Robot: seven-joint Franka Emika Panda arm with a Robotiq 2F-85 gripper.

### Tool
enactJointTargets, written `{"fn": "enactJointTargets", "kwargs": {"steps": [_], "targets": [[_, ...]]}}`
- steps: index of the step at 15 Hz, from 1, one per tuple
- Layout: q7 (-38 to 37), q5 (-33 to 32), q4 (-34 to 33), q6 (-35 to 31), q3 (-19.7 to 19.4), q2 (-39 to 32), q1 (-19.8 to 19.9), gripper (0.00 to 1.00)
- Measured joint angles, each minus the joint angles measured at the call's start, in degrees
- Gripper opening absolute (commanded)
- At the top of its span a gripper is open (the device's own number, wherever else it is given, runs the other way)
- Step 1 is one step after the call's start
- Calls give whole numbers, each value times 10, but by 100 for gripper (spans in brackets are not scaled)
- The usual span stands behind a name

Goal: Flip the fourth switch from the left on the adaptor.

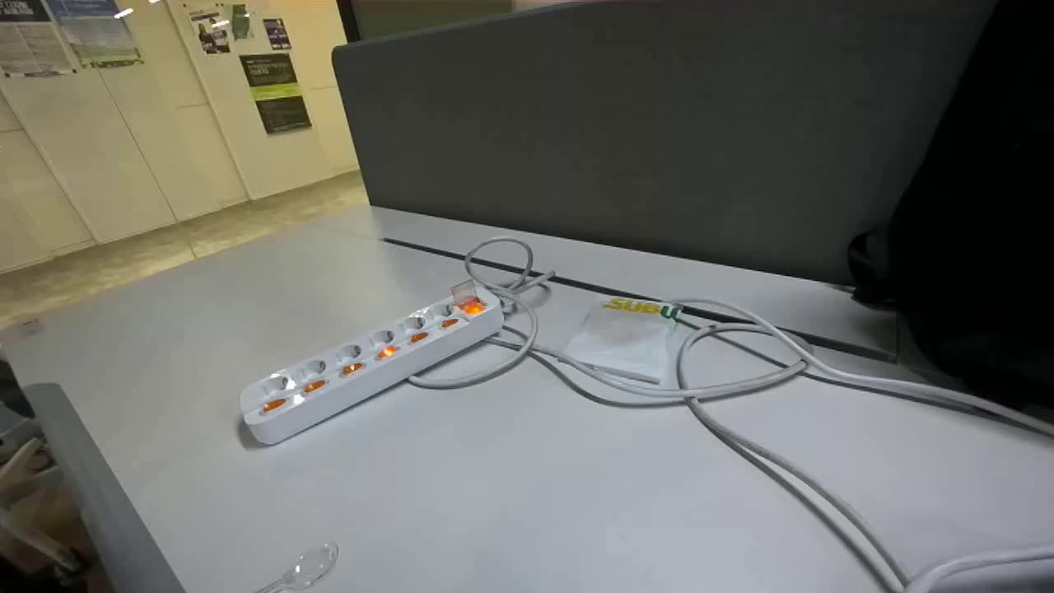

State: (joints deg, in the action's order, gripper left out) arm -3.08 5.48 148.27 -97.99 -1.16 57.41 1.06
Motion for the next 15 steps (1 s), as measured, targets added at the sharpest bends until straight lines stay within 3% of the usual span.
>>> {"fn": "enactJointTargets", "kwargs": {"steps": [15], "targets": [[-1, 0, 1, -11, 0, -4, 7, 100]]}}
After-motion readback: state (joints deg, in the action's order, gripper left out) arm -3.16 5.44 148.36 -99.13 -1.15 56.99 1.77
